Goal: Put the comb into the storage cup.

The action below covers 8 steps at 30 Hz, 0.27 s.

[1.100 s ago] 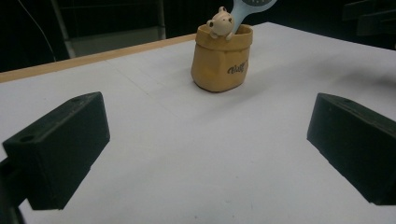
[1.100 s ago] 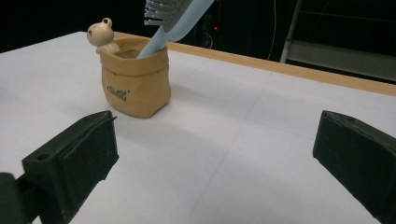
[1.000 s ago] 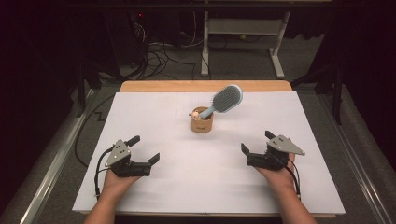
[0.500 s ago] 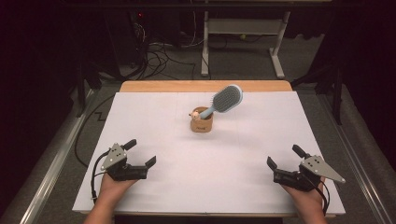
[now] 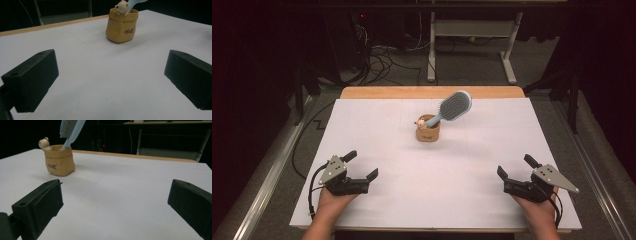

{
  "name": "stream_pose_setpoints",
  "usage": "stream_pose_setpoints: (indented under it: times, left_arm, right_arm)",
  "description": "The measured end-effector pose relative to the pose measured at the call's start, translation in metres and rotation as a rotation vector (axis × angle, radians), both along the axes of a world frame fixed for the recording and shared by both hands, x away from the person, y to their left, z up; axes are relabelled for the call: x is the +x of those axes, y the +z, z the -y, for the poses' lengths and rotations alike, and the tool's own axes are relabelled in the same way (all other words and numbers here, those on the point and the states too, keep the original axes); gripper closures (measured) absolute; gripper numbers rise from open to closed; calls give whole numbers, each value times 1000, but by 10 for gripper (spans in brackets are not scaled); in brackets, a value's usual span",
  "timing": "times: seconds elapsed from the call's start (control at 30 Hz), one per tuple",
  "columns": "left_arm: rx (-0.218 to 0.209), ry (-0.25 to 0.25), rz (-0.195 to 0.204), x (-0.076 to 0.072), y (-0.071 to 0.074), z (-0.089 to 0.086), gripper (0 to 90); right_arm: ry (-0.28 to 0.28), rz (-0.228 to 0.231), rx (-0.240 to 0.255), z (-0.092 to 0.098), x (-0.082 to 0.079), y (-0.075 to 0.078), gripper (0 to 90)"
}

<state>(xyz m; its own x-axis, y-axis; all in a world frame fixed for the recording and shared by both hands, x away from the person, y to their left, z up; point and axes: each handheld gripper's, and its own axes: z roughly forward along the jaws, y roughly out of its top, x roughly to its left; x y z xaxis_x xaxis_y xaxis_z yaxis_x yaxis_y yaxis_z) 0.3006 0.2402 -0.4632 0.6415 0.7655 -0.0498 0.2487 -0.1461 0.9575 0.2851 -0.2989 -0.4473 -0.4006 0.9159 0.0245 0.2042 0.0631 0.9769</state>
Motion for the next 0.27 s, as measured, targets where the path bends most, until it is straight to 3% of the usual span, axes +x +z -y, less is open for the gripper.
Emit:
stream_pose_setpoints:
  times: [0.1, 0.27]
  left_arm:
    - [2, 3, -1, 1, 0, 0, 0]
    - [4, 9, -1, 2, 0, 0, 0]
  right_arm:
    - [10, 27, -3, -1, -4, 3, 5]
    - [21, 15, -11, -3, -2, 1, 5]
